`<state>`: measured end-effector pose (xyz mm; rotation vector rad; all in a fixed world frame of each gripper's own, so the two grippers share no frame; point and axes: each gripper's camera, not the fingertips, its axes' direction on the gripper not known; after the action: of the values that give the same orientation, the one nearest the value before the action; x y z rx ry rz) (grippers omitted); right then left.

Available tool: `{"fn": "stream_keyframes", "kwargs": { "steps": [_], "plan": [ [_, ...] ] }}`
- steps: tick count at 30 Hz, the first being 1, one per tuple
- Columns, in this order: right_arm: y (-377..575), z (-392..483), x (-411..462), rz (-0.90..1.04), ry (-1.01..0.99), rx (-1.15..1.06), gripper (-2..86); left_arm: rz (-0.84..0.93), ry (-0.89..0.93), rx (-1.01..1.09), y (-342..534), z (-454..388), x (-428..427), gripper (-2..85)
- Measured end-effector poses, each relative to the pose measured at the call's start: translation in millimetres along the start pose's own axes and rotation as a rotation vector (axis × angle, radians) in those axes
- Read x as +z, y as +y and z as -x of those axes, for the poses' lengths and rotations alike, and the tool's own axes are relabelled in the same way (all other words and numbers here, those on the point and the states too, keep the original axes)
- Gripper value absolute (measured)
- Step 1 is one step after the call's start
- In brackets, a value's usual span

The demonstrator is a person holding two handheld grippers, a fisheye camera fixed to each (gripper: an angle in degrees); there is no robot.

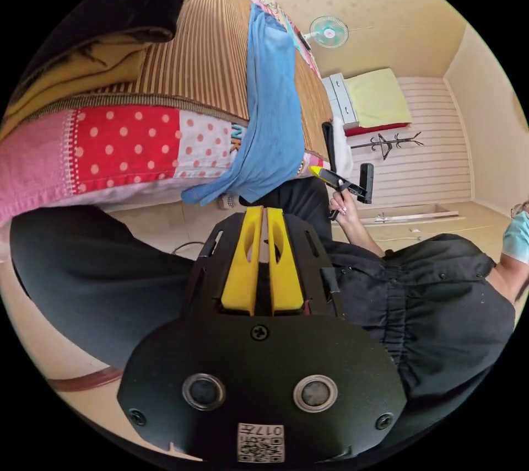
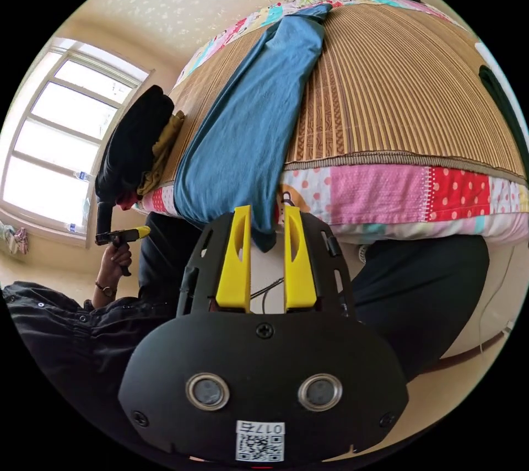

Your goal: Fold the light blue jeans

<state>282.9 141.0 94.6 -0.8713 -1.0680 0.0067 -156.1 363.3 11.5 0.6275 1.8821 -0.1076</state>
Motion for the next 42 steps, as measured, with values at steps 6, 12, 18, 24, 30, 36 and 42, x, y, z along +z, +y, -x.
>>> {"fn": "stream_keyframes", "kwargs": {
  "steps": [6, 12, 18, 24, 30, 36, 42],
  "plan": [
    [-22, -13, 11, 0.007, 0.057, 0.047, 8.3, -0.100, -0.123, 0.097, -46, -33, 65, 9.6],
    [-22, -19, 4, 0.005, 0.056, 0.039, 7.7, -0.098, -0.353, 0.088, -42, -31, 115, 7.9],
    [-19, -23, 1, -0.007, 0.012, 0.000, 6.8, -0.111, -0.348, 0.061, -7, -16, 128, 6.5],
    [-25, -29, 5, 0.000, 0.011, -0.006, 3.4, -0.096, -0.348, 0.042, 6, -4, 124, 1.4],
    [-24, -35, -14, 0.004, -0.040, -0.043, 1.1, -0.033, -0.192, 0.012, 8, 16, 84, -0.5],
    [-25, -31, -50, -0.055, -0.309, -0.067, 0.9, -0.071, 0.077, 0.092, 17, 15, 11, -0.8],
    [-22, -40, -31, 0.023, -0.287, -0.030, 1.4, 0.023, -0.016, -0.015, 34, 80, 15, -0.6]
  ]
}}
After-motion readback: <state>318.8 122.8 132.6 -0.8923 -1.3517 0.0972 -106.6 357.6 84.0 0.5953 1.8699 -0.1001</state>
